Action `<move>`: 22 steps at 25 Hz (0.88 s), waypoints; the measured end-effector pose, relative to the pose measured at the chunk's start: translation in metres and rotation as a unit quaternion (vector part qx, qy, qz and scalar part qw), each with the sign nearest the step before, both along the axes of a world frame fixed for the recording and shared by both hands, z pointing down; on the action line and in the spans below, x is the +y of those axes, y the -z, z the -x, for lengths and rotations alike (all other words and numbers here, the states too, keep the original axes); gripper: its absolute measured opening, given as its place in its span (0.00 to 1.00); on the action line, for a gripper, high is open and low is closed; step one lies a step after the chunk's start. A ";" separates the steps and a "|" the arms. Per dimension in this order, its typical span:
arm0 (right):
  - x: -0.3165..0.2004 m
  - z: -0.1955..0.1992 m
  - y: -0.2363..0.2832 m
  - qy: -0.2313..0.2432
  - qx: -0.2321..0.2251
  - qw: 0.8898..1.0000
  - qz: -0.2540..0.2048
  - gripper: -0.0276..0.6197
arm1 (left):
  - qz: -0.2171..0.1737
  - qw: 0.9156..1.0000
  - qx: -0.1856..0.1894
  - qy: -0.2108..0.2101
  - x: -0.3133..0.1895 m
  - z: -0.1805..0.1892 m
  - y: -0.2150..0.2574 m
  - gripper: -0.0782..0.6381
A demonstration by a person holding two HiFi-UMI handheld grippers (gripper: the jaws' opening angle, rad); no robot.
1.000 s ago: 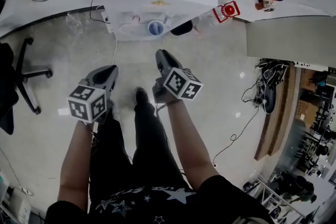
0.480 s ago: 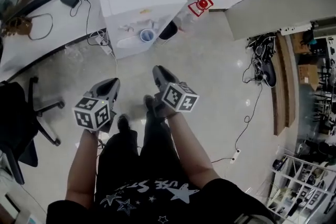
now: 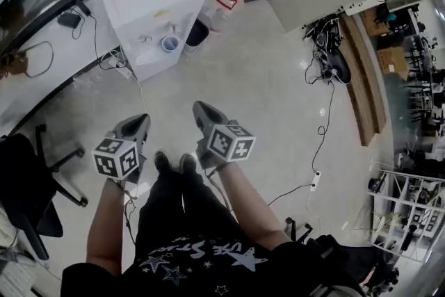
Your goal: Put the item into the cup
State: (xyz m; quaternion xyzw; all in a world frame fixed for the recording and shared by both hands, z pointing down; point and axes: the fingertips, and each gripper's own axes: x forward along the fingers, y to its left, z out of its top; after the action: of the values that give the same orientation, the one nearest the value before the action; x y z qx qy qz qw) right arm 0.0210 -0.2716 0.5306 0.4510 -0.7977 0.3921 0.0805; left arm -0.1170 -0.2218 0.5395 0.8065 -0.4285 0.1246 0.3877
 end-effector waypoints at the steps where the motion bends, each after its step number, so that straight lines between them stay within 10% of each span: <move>1: 0.007 -0.004 0.002 0.000 -0.003 1.000 0.001 0.05 | 0.002 1.000 -0.003 -0.007 0.004 -0.005 0.001 0.12; 22: 0.184 -0.098 0.064 0.012 -0.049 0.997 -0.051 0.05 | -0.065 0.998 -0.010 -0.025 0.164 -0.124 0.068 0.12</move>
State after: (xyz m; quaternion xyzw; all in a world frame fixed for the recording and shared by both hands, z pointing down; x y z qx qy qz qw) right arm 0.1191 -0.0871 0.4669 0.4256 -0.8250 0.3712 0.0228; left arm 0.0068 -0.0575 0.4717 0.8392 -0.4193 0.1137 0.3271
